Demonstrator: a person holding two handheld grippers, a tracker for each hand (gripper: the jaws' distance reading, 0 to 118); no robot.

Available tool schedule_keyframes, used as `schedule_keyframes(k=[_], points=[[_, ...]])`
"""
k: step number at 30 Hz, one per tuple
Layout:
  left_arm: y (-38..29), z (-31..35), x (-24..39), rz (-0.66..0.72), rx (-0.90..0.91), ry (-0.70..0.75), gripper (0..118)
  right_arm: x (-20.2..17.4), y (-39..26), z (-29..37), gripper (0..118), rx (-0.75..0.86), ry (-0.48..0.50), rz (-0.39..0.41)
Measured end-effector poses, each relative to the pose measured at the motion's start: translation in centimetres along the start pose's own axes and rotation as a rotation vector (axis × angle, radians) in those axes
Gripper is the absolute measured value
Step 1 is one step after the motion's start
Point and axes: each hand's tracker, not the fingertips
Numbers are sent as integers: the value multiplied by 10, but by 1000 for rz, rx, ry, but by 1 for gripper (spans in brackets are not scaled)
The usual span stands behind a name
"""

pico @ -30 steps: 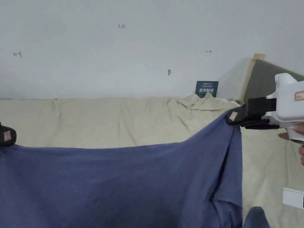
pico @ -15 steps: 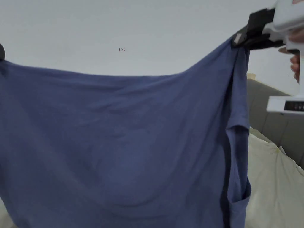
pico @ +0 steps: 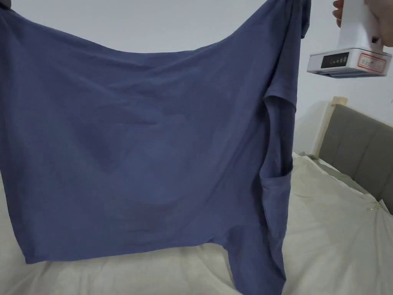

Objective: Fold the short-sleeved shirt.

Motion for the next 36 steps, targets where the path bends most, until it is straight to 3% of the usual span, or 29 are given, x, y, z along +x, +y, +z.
schedule_keyframes(k=[3,8,13,18,25,30,36], points=[[11,-27,-3,16,70,29,1,-17,9,-28,7,78,-37,55],[21,-60,-10,47,213,11,1,-41,20,-70,7,215,-88,53],[6,-94,-19,-36,258,32,1,-55,4,-98,7,265,-75,100],[-49,-143,-29,-44,91,41,1,-51,-61,-145,7,142,-80,170],[-173,-178,-39,3,-147,-15,1,-16,-213,-190,7,-141,-39,92],[-266,-143,-30,73,-302,-35,1,1,-315,-154,7,-263,27,98],[-346,-87,-33,106,-419,-92,1,12,-404,-75,7,-422,109,44]])
